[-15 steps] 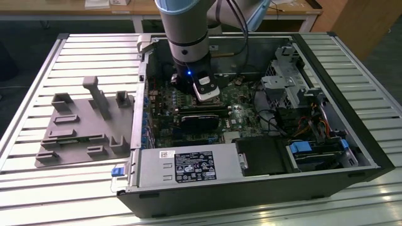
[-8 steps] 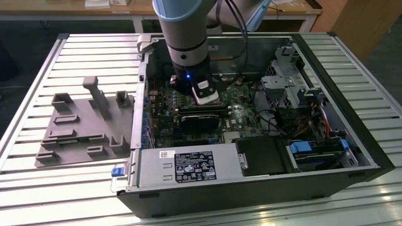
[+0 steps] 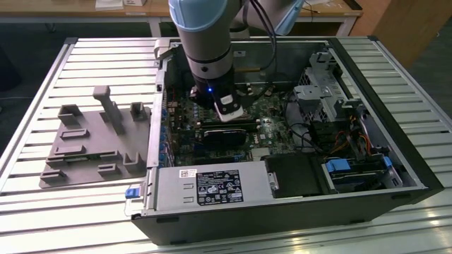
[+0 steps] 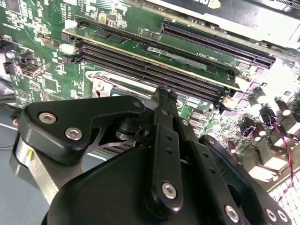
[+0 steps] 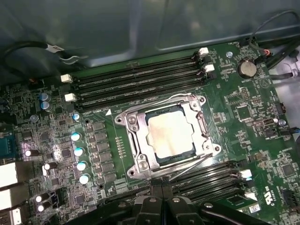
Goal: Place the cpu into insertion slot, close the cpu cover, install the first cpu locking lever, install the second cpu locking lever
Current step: 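Install the second cpu locking lever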
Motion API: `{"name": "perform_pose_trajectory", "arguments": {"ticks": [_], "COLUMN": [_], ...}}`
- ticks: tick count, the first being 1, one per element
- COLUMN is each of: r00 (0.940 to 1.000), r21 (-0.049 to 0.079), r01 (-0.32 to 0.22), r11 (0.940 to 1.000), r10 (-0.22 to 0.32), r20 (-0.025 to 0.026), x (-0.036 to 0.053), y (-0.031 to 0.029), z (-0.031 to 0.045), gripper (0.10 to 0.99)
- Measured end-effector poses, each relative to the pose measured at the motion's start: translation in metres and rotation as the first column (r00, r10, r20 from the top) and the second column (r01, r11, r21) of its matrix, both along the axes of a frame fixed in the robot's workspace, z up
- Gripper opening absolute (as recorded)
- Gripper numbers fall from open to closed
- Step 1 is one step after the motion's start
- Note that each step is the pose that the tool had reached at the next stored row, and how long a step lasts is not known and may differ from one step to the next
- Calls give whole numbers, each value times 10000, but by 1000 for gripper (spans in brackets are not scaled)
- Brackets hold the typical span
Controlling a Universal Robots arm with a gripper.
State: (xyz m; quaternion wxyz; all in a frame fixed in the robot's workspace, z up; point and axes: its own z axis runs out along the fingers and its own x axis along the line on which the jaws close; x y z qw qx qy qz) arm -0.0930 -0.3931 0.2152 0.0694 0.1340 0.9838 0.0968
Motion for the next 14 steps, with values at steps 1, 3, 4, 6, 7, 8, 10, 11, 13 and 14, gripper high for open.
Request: {"name": "perform_pose_trajectory", "arguments": {"ticks": [1,3,4,6,7,8,10,11,13,14], "r00": [10000,10000,10000,10000,10000,10000,10000,10000,10000,10000], "r21": [38,127,160,205,213,217,230,237,261,273], "r01": [-1,1,1,1,1,1,2,1,1,0], "r11": [10000,9999,9999,9998,9998,9998,9997,9997,9997,9996], "r10": [1,-1,-1,-1,-1,-1,-2,-1,-1,0], "r20": [1,0,1,1,1,1,0,0,0,0], "x": [-4,-17,-22,-32,-37,-42,-54,-60,-69,-73], "y": [-1,-2,-1,-1,-2,-3,-6,-8,-11,-12], "z": [-7,-21,-30,-47,-53,-58,-67,-70,-77,-80], "gripper": [102,102,102,102,102,102,102,102,102,102]}}
